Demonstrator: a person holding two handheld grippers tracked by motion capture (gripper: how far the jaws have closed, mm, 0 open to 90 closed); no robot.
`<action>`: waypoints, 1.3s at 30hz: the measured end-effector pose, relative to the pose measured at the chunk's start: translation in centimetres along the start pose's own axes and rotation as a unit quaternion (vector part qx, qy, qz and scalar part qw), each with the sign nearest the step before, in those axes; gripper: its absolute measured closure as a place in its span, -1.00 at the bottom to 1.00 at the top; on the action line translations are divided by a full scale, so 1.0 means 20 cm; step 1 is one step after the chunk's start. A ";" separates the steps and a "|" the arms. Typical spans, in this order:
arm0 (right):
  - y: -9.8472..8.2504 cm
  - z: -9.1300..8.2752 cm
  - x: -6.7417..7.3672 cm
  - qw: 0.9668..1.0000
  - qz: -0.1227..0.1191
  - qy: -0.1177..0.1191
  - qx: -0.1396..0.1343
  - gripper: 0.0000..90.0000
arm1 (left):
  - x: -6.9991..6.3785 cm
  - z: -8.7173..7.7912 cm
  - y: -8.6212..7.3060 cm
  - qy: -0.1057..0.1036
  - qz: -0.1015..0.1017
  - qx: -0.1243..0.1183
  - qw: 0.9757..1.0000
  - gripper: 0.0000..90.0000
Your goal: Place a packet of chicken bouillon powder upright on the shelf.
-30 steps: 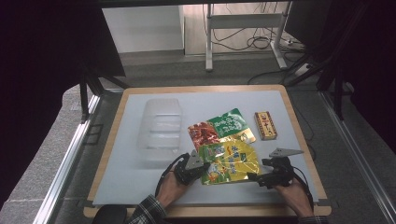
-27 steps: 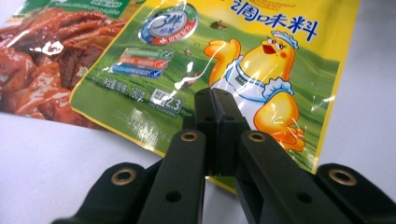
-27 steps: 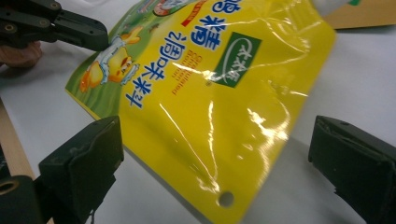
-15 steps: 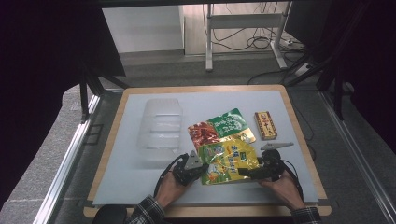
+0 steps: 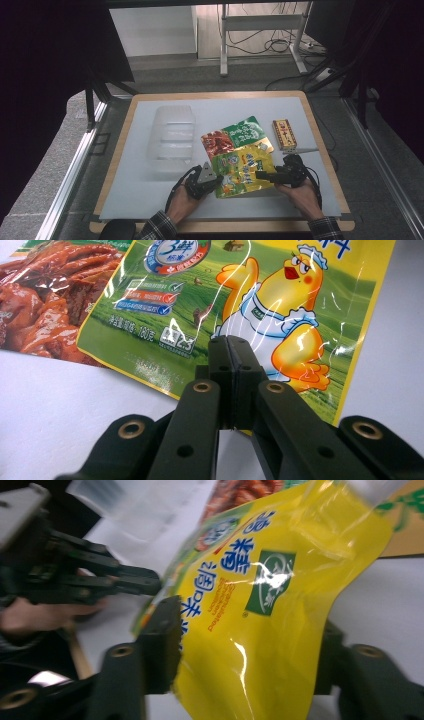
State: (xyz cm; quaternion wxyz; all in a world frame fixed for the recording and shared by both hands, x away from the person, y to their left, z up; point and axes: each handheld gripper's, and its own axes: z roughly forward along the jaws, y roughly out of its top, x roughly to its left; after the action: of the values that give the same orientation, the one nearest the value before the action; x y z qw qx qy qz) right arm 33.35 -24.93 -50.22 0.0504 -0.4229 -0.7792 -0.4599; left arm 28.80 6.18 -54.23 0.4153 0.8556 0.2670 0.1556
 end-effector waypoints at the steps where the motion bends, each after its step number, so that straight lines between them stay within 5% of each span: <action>1: 0.00 0.01 0.00 1.000 0.005 0.014 -0.001 0.08 | 0.00 0.00 0.00 0.001 0.000 -0.002 1.000 1.00; 3: 0.01 0.02 0.02 1.000 0.000 0.024 -0.004 0.22 | -0.01 0.00 0.00 0.004 0.003 -0.001 1.000 1.00; 7: 0.05 0.00 0.08 0.999 -0.041 -0.001 -0.013 0.46 | 0.01 -0.01 -0.01 -0.001 -0.008 -0.009 1.000 1.00; 16: 0.08 -0.01 0.12 0.999 -0.046 -0.010 -0.025 0.82 | 0.01 -0.03 -0.02 0.005 -0.021 -0.024 0.999 0.89; 22: 0.12 -0.02 0.15 0.998 -0.062 0.007 -0.029 0.88 | 0.04 -0.08 -0.02 -0.004 -0.041 -0.035 0.999 0.72; 31: 0.19 -0.09 0.20 0.994 -0.095 0.001 -0.056 0.94 | -0.03 -0.12 -0.01 0.001 0.000 -0.017 1.000 0.40; 39: 0.25 -0.13 0.24 0.991 -0.128 -0.019 -0.044 0.97 | -0.02 -0.20 -0.02 0.002 -0.018 -0.029 0.999 0.03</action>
State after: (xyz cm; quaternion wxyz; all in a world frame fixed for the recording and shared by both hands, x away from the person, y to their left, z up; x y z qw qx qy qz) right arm 33.02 -22.89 -43.10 -0.0425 -0.3302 -0.8068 -0.4880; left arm 26.38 8.70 -52.18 0.4424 0.8378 0.2786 0.1574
